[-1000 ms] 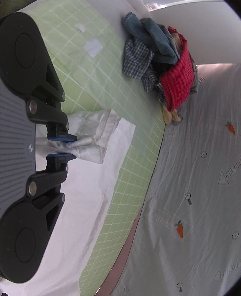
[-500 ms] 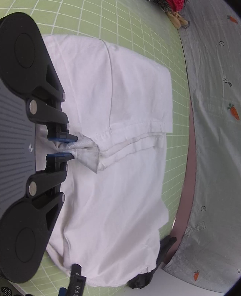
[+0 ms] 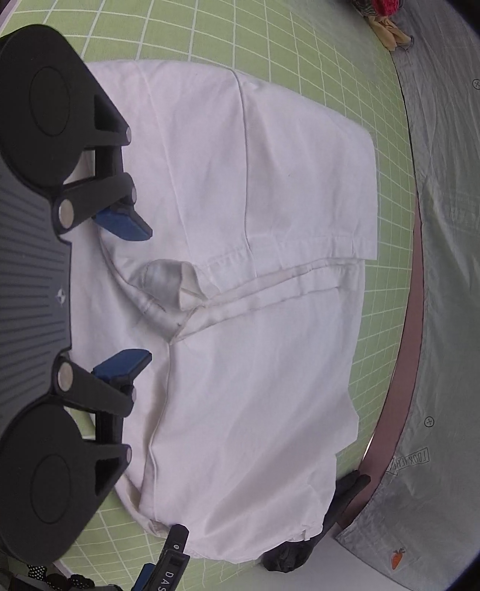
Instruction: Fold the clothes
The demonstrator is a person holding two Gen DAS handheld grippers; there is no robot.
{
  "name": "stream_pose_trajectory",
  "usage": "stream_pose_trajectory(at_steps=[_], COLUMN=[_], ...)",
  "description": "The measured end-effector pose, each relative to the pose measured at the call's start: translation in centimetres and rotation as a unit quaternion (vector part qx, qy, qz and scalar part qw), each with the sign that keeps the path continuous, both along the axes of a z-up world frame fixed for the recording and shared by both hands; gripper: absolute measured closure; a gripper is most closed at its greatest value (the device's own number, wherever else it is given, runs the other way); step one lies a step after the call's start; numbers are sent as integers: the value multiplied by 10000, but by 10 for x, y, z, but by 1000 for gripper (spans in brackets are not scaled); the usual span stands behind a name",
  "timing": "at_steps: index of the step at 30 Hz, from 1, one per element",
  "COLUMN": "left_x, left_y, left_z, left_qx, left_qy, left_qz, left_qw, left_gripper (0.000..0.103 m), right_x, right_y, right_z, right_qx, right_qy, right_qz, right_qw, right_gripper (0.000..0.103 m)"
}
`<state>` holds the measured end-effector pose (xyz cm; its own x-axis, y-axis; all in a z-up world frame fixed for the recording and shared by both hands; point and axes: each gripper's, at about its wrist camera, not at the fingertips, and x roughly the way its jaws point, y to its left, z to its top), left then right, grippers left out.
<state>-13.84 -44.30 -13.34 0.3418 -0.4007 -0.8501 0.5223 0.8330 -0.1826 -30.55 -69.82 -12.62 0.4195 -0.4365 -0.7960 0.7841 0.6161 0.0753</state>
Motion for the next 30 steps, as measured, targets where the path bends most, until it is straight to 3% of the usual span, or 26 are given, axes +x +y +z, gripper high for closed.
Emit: stream_pose_trajectory(at_steps=[3, 8, 14, 17, 22, 30], left_x=[11, 42, 81, 89, 91, 93], left_y=[4, 10, 20, 18, 17, 26], left_z=[10, 6, -21, -33, -44, -50], left_qx=[54, 742, 1252, 1408, 1447, 1074], left_qy=[-175, -647, -540, -497, -533, -476], left_qz=[167, 638, 1057, 1068, 1148, 1281], left_qw=[9997, 9931, 9850, 9830, 9813, 9848], left_gripper=[14, 12, 12, 8, 0, 0], right_x=[-5, -11, -13, -14, -12, 11], right_y=[-10, -33, -63, -81, -104, -139], right_z=[6, 3, -3, -5, -7, -17], right_qx=[-107, -135, -132, -34, 22, -45], right_qy=[-153, -166, -81, -264, -705, -578], right_qz=[-46, -216, -426, -561, -588, -708], right_qw=[9998, 9995, 9990, 9981, 9958, 9958], right_gripper=[0, 0, 0, 0, 0, 0])
